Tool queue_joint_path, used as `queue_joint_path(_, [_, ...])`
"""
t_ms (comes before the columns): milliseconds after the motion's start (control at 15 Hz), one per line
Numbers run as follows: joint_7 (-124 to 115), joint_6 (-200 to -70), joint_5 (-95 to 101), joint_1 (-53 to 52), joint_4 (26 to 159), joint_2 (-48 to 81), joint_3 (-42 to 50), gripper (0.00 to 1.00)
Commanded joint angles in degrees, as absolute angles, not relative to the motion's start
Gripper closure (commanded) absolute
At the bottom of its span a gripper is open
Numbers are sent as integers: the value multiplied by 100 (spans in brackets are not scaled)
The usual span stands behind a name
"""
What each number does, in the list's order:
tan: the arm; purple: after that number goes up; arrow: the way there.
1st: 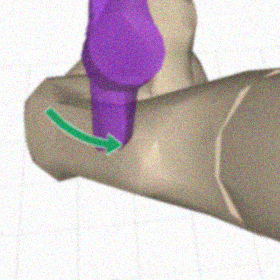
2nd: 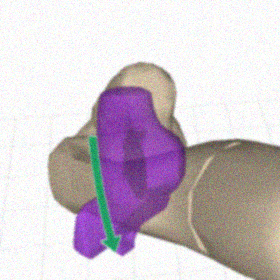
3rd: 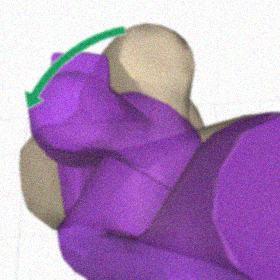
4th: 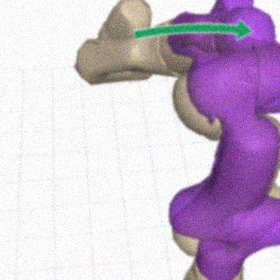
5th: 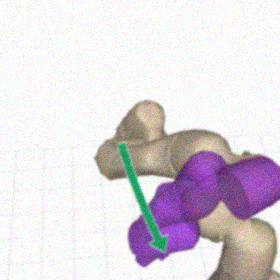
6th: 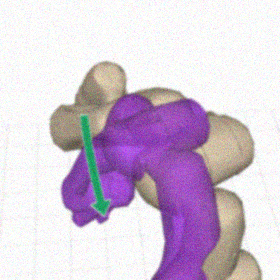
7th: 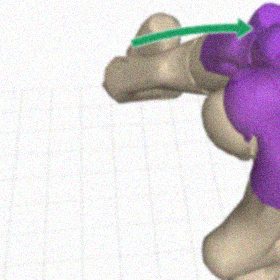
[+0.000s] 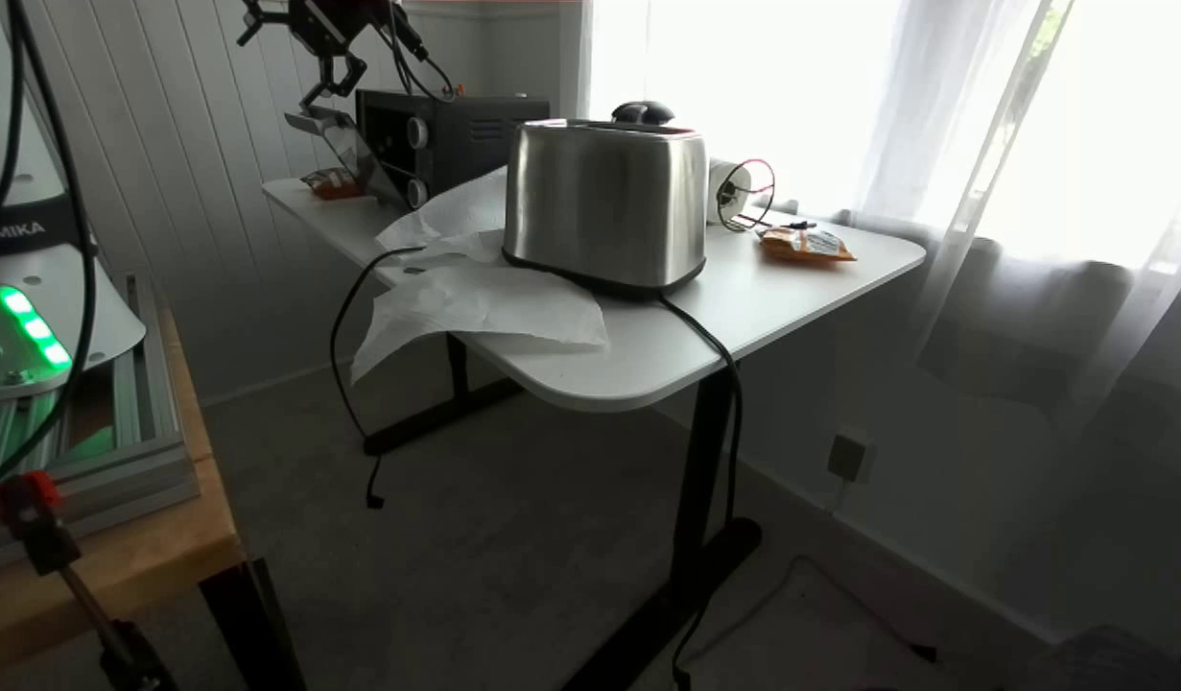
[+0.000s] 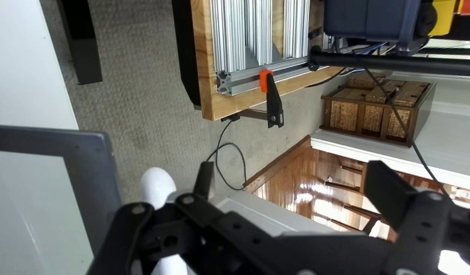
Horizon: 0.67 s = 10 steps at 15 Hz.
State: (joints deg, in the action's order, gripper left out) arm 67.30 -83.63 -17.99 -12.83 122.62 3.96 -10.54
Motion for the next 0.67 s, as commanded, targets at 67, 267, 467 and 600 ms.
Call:
queue_joint_path(67, [6563, -8858, -1720, -1223, 12561, -223, -1100, 0])
queue_joint_path(267, [6344, -9144, -1582, -1238, 12507, -221, -1094, 0])
queue_joint_path(467, [6076, -9480, -1407, -1246, 12476, -129, -1100, 0])
queue_joint_path(600, [5924, -9760, -1292, -1250, 12484, -84, -1105, 0])
